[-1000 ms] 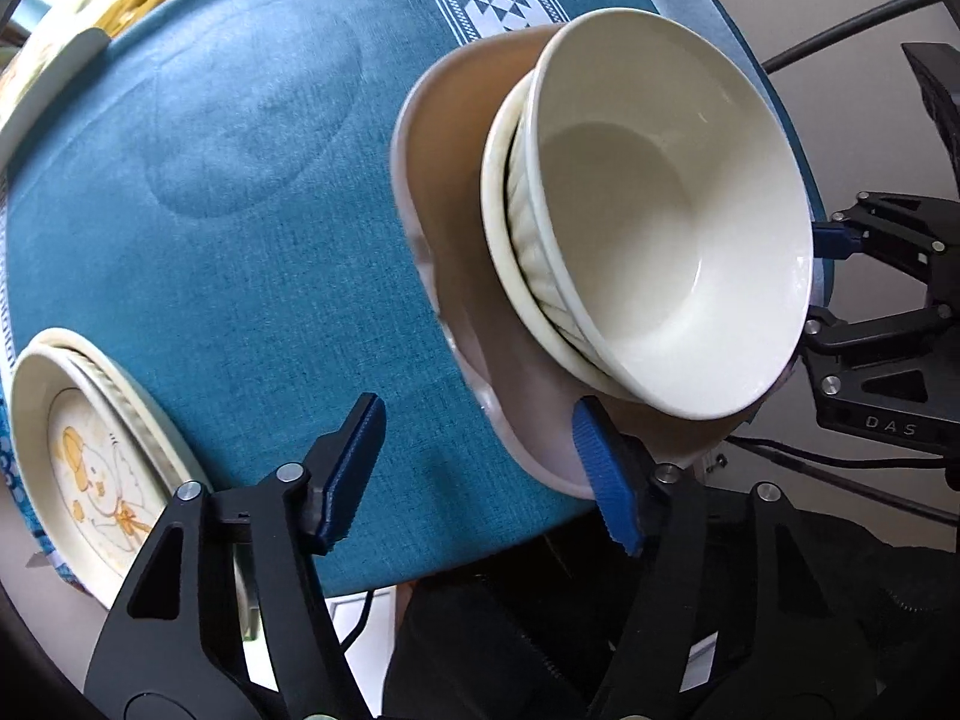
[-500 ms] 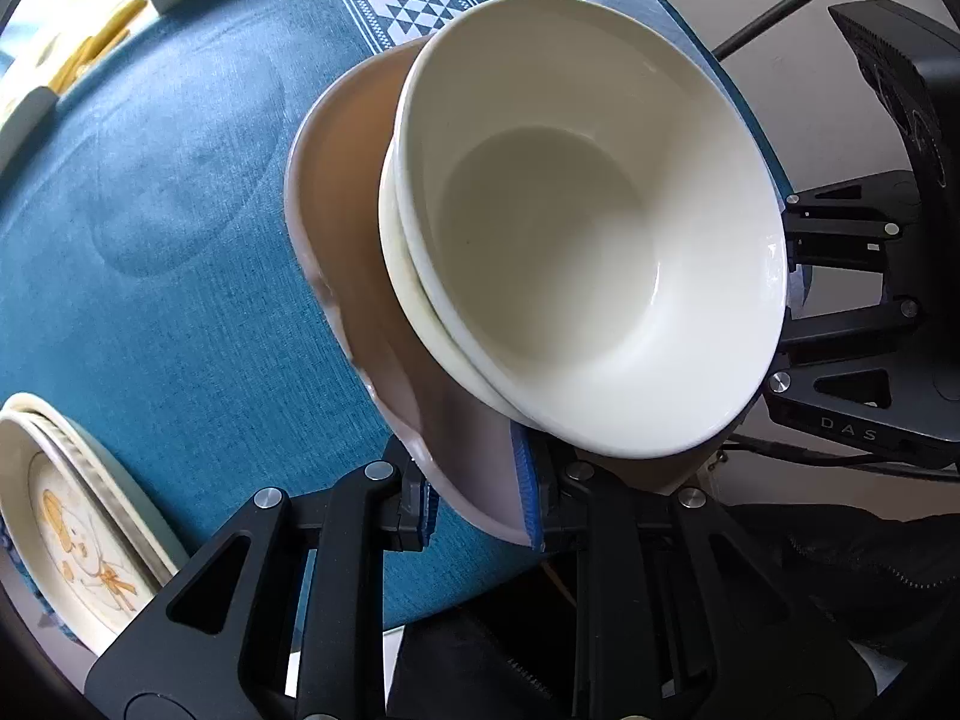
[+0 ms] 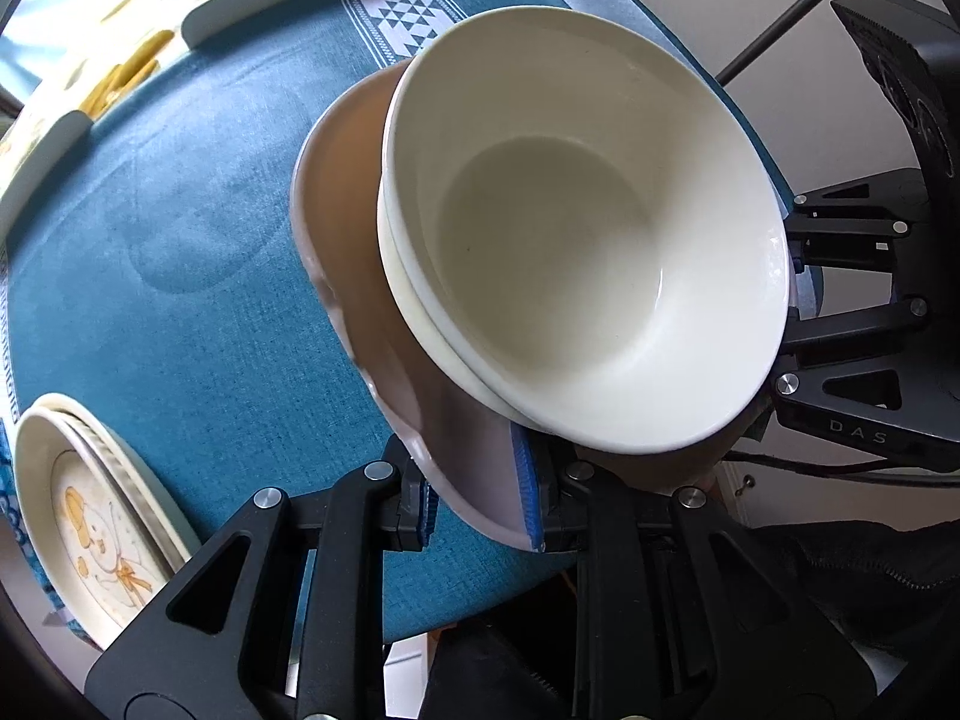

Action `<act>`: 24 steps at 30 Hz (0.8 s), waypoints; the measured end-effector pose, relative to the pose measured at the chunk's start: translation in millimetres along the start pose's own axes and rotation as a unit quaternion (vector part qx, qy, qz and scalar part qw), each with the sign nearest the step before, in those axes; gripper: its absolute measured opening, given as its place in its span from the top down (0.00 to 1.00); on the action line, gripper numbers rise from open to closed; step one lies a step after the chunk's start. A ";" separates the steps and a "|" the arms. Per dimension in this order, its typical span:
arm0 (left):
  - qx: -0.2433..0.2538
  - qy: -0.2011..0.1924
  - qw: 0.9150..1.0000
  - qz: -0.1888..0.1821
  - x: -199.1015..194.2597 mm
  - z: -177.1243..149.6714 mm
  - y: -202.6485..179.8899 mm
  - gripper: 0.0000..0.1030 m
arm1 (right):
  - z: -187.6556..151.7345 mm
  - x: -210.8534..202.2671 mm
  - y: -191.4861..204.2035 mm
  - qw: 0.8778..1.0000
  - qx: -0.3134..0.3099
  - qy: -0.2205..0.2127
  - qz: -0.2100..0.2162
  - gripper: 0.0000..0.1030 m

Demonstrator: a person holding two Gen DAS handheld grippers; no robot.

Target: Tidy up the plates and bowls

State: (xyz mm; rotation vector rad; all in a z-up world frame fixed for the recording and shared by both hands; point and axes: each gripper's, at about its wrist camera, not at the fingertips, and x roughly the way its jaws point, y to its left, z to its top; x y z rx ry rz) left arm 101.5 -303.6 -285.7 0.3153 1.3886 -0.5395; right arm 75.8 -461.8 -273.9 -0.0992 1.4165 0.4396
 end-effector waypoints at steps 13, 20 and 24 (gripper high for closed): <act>-0.065 -0.052 0.995 0.046 -82.1 -28.5 28.9 0.82 | 35.7 -50.5 43.7 0.996 -0.086 -0.030 0.006 0.78; -0.087 -0.061 0.993 0.058 -123.9 -66.3 83.3 0.82 | 62.9 -63.6 109.2 0.991 -0.126 -0.034 0.002 0.79; -0.084 -0.052 0.993 0.062 -134.1 -90.1 124.5 0.82 | 73.4 -53.1 148.3 0.992 -0.122 -0.036 0.010 0.79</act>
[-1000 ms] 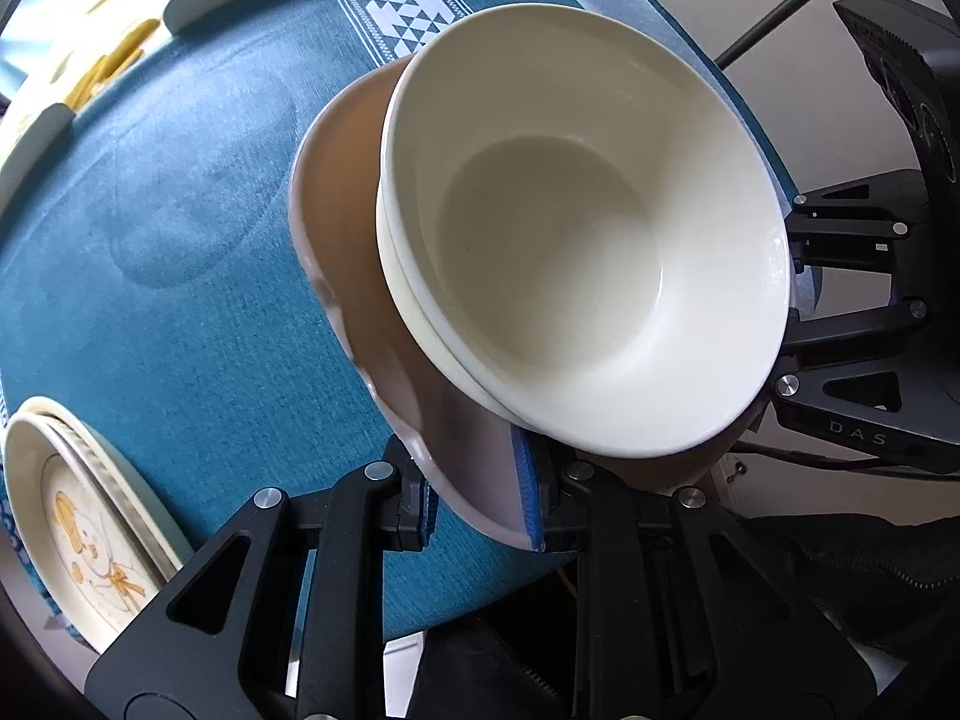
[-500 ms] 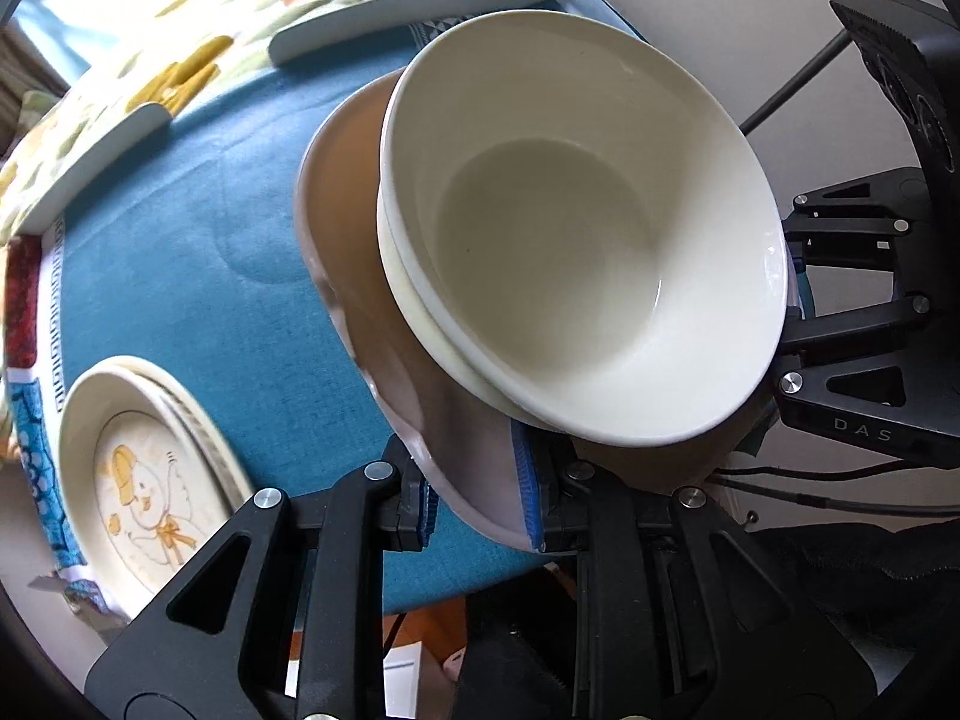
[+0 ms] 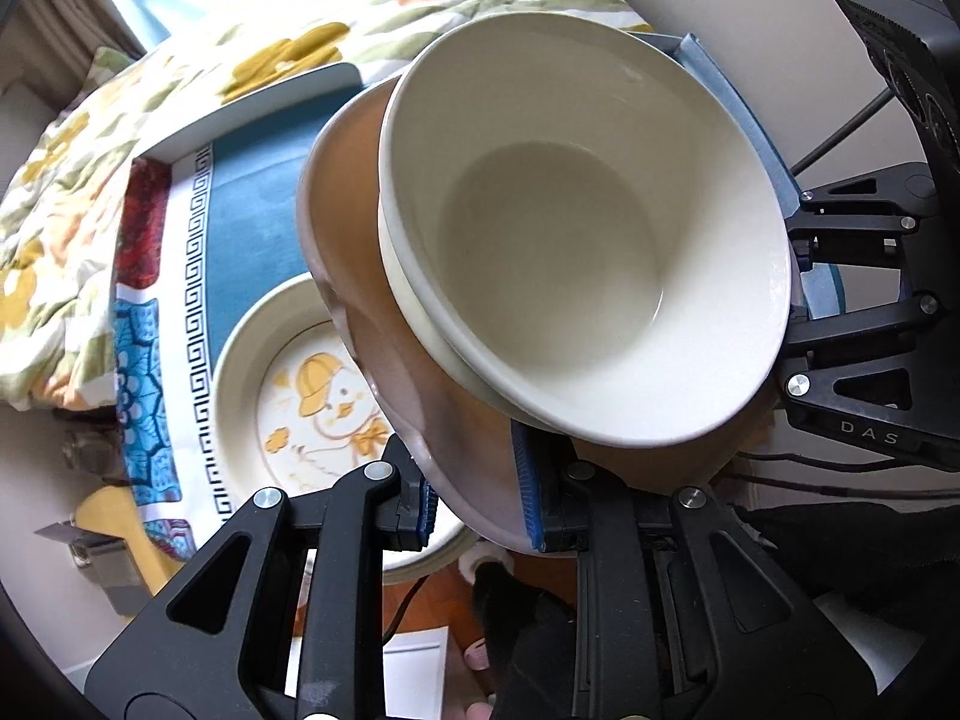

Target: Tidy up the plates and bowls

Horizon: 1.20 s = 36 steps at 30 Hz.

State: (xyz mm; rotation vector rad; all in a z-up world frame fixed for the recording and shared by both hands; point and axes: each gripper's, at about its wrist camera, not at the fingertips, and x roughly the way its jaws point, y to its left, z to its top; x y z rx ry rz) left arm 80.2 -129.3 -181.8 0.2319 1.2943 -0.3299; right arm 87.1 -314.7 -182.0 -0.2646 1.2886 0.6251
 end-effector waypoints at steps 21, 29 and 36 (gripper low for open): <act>0.081 0.036 0.995 -0.036 54.5 -47.7 118.3 0.82 | 46.5 84.7 114.2 0.994 0.111 0.017 -0.019 0.79; 0.085 0.029 0.995 -0.043 65.0 -49.2 122.7 0.82 | 41.1 92.5 116.8 0.991 0.131 0.007 -0.036 0.78; 0.080 0.031 0.996 -0.034 67.9 -51.9 122.6 0.82 | 35.9 90.2 119.4 0.989 0.140 -0.002 -0.040 0.78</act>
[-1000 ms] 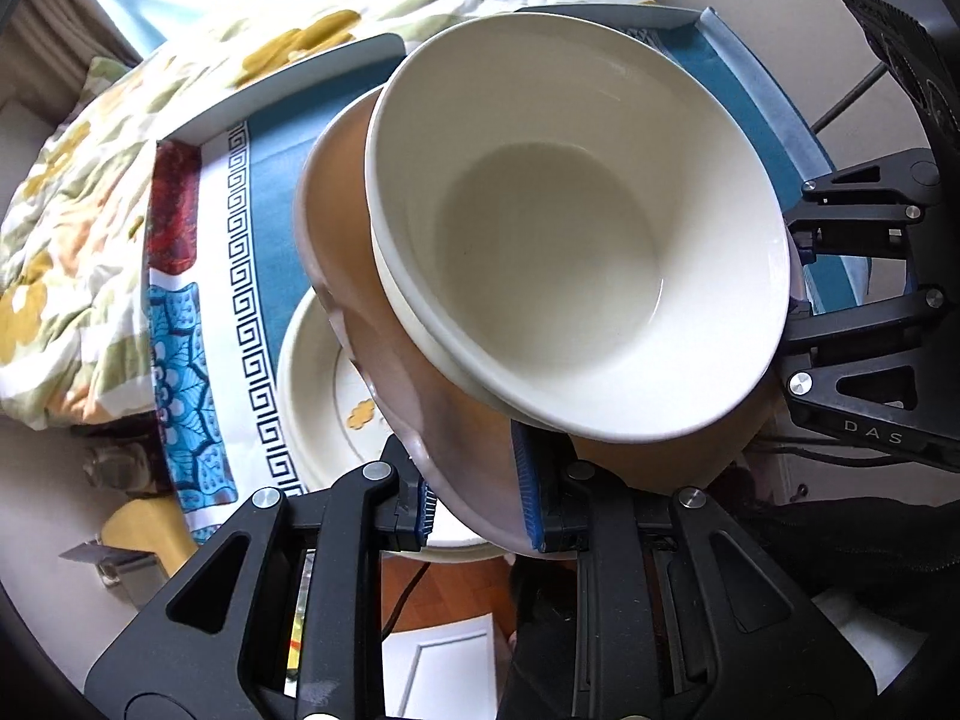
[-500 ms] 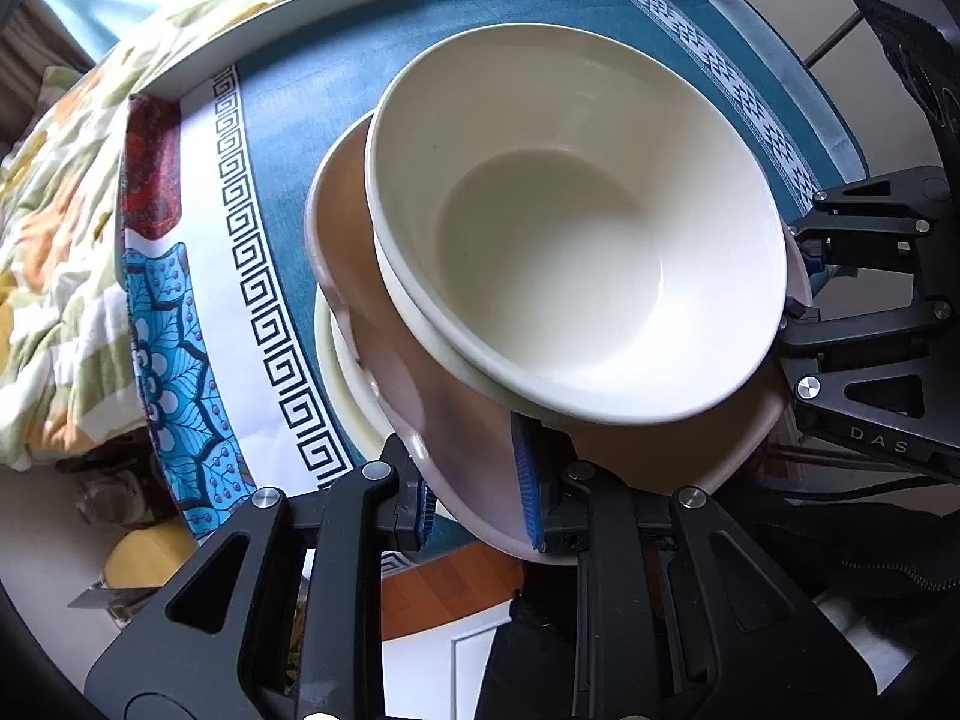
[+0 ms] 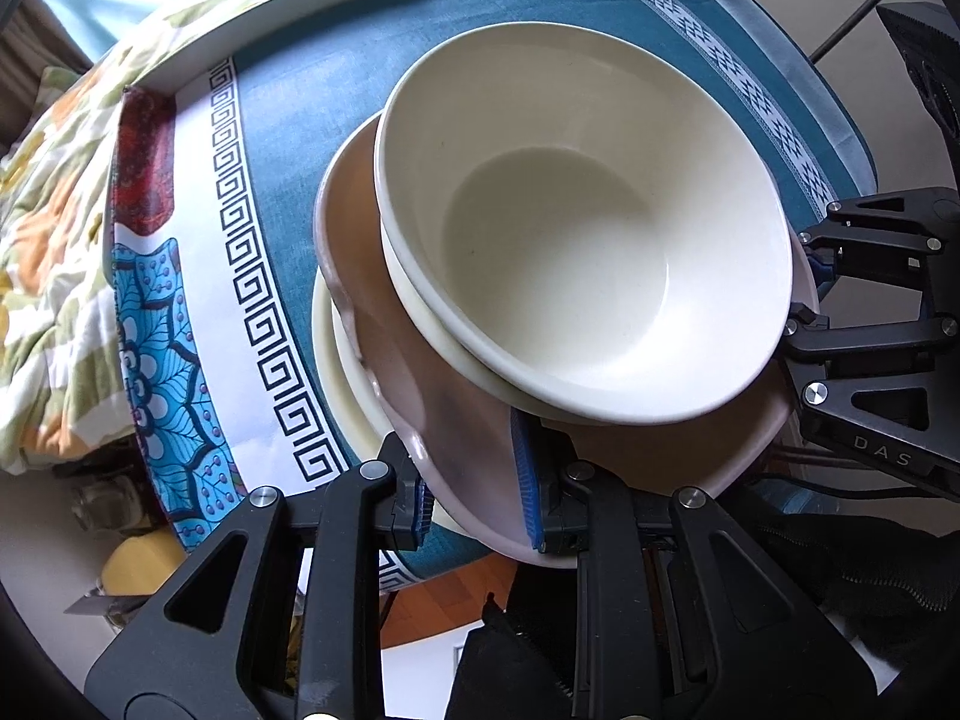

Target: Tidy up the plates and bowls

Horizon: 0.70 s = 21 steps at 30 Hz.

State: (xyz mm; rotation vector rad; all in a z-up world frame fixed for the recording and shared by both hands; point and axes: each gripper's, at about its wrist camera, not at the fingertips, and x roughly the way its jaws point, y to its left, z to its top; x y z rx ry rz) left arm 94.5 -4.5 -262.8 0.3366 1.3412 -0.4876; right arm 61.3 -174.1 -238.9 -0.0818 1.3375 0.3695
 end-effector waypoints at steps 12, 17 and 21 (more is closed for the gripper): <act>0.008 0.023 1.000 0.005 1.5 6.4 -7.7 0.62 | 2.5 1.1 -0.4 1.000 0.022 0.014 0.003 0.76; 0.015 0.024 0.999 0.019 -5.6 7.9 -10.6 0.44 | 2.1 -1.9 0.6 0.999 0.032 0.016 0.006 0.74; 0.024 0.005 0.999 0.029 -20.5 8.8 -12.5 0.17 | 1.7 -8.6 2.9 0.999 0.032 0.015 -0.007 0.53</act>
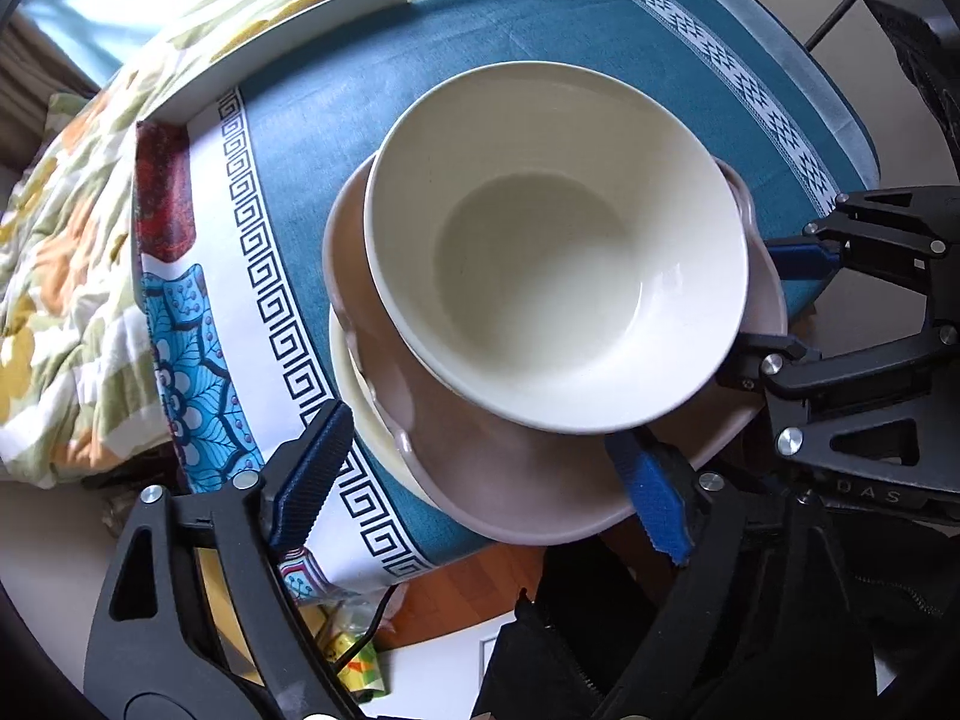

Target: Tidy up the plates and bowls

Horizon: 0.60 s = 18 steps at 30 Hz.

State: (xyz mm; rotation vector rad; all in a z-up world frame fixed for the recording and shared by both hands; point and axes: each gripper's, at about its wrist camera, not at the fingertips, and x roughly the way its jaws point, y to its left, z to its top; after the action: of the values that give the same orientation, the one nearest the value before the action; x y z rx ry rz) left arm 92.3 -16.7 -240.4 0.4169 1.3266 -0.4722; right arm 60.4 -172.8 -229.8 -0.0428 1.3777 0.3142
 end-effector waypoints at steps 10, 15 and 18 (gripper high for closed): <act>-0.034 -0.018 0.999 0.008 -25.5 -14.7 1.0 0.17 | -10.6 -32.9 -8.3 1.000 0.013 -0.028 0.004 0.50; -0.079 -0.063 0.995 0.022 -70.2 -31.0 -5.6 0.17 | -22.9 -81.7 -7.7 0.996 0.005 -0.089 0.001 0.50; -0.111 -0.124 0.985 0.047 -116.5 -41.0 -17.1 0.17 | -35.0 -125.7 -7.8 0.989 0.007 -0.146 -0.016 0.45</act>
State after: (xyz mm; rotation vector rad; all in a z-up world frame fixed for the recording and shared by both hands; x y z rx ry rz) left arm 29.1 1.8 -134.5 0.2272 1.0990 -0.2828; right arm 9.1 -212.1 -116.3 -0.0064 1.0883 0.2717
